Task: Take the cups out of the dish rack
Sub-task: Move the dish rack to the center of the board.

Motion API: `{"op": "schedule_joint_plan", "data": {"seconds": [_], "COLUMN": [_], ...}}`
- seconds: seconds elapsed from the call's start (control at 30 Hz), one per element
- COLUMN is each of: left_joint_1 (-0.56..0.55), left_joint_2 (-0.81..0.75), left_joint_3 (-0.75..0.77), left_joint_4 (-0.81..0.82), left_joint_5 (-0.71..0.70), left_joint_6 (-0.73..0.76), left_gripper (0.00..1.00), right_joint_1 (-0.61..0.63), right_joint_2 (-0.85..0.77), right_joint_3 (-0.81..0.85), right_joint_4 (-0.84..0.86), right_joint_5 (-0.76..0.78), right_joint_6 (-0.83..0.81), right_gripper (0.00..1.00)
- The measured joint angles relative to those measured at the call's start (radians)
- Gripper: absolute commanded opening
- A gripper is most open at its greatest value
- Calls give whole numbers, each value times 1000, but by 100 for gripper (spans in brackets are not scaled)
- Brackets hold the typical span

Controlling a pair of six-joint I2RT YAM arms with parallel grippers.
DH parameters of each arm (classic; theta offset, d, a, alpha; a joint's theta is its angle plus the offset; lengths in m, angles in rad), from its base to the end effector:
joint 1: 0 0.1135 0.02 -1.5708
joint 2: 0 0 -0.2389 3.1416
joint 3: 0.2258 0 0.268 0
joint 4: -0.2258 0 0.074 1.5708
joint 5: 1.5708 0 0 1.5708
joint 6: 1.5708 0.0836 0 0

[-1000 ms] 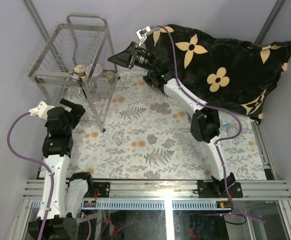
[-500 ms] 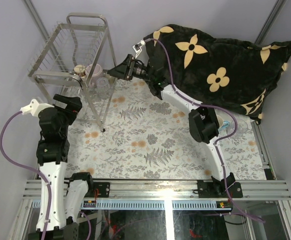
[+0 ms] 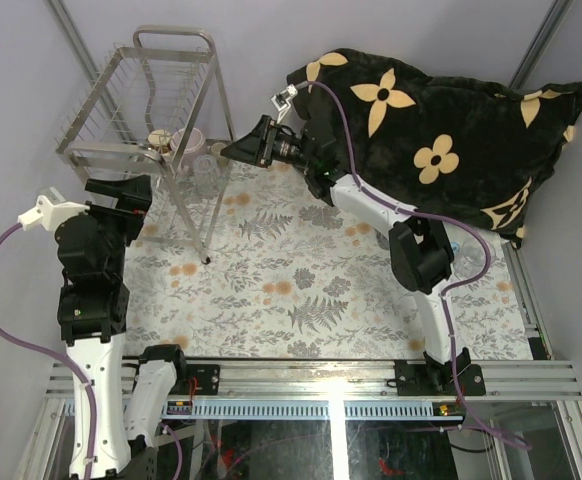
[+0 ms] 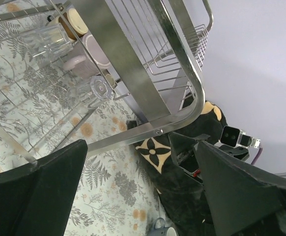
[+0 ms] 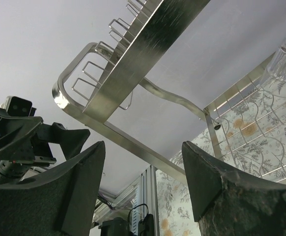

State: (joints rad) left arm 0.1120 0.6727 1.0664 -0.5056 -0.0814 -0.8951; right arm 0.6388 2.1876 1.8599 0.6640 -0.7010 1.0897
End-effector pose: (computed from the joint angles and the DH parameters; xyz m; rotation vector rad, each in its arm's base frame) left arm 0.2056 0.0300 0.4004 -0.8786 1.4660 -0.5184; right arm 0.4134 0.3742 0.3266 -0.3929 1.5375 1.8467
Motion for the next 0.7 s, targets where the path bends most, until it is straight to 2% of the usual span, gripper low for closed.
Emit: {"op": "schedule_joint_plan", "data": {"seconds": [0.2,0.7], "left_joint_1": [0,0], "left_joint_2": [3,59], "left_joint_3": [-5,-51], "left_joint_4": [35,273], "left_joint_5": [24,43], "left_joint_6": [-54,-163], "left_gripper": [92,89], "right_joint_1": [-2,-20], "right_joint_2": [-38,-100], "right_joint_3": [-55,-169], "right_joint_4": [5,39], "right_joint_5": [0,1], "right_joint_6": [-21,-43], "right_gripper": [70,70]}}
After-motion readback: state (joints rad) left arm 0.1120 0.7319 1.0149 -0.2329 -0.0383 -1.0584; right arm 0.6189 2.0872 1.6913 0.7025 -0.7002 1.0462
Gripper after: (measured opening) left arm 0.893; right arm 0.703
